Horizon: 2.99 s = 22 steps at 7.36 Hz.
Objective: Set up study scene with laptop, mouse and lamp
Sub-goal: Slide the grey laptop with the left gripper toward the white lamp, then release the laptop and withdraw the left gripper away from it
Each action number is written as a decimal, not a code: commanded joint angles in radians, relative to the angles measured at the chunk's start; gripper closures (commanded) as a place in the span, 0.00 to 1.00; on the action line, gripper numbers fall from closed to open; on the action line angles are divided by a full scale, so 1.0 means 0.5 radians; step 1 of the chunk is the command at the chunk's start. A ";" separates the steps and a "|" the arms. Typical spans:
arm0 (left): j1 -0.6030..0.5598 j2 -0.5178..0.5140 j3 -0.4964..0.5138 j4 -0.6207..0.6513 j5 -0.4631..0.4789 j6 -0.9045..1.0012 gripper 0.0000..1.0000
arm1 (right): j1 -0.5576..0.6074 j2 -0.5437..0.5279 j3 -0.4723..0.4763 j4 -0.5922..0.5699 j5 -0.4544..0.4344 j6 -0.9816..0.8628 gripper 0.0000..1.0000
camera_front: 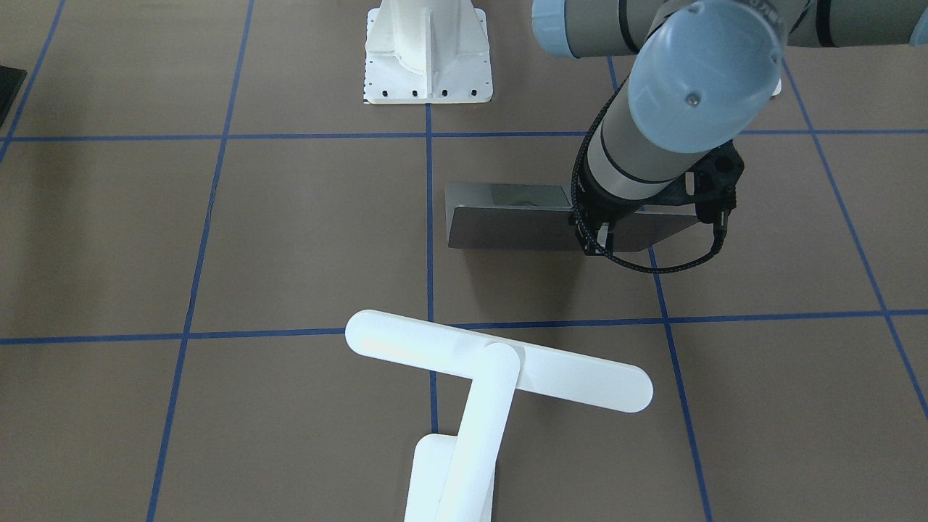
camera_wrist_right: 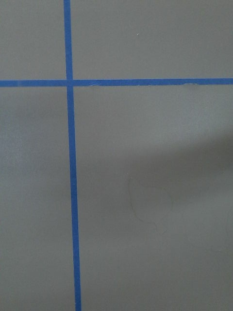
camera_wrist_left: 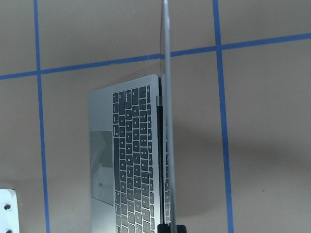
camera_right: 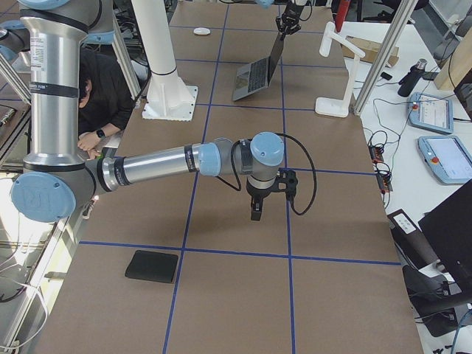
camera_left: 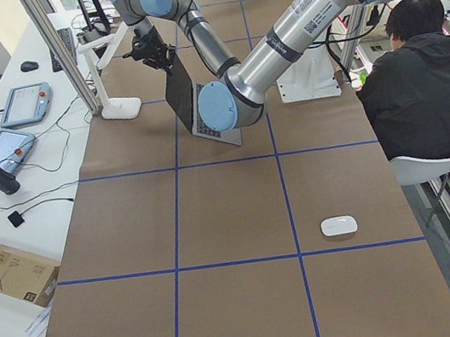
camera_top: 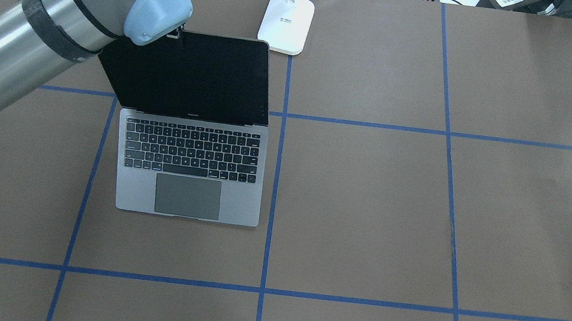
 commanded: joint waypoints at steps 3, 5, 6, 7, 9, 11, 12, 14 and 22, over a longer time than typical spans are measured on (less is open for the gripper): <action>0.000 -0.026 0.283 -0.392 0.024 -0.078 1.00 | 0.000 0.003 -0.044 0.011 0.027 0.002 0.00; -0.006 -0.026 0.353 -0.494 0.079 -0.072 1.00 | 0.000 0.006 -0.075 0.017 0.027 0.002 0.00; -0.006 -0.026 0.424 -0.591 0.082 -0.072 1.00 | 0.000 0.006 -0.078 0.017 0.027 0.002 0.00; -0.006 -0.026 0.479 -0.659 0.082 -0.072 1.00 | 0.000 0.006 -0.078 0.017 0.027 0.002 0.00; -0.009 -0.026 0.525 -0.712 0.106 -0.072 1.00 | -0.003 0.006 -0.078 0.014 0.027 0.002 0.00; -0.027 -0.020 0.596 -0.819 0.113 -0.075 1.00 | -0.003 0.009 -0.087 0.020 0.027 0.002 0.00; -0.030 -0.014 0.624 -0.874 0.113 -0.075 1.00 | 0.000 0.009 -0.088 0.020 0.054 0.002 0.00; -0.031 -0.014 0.627 -0.911 0.113 -0.078 1.00 | -0.003 0.012 -0.094 0.020 0.051 0.002 0.00; -0.137 0.075 0.538 -1.120 0.177 -0.078 0.00 | 0.000 0.089 -0.164 0.017 0.058 0.002 0.00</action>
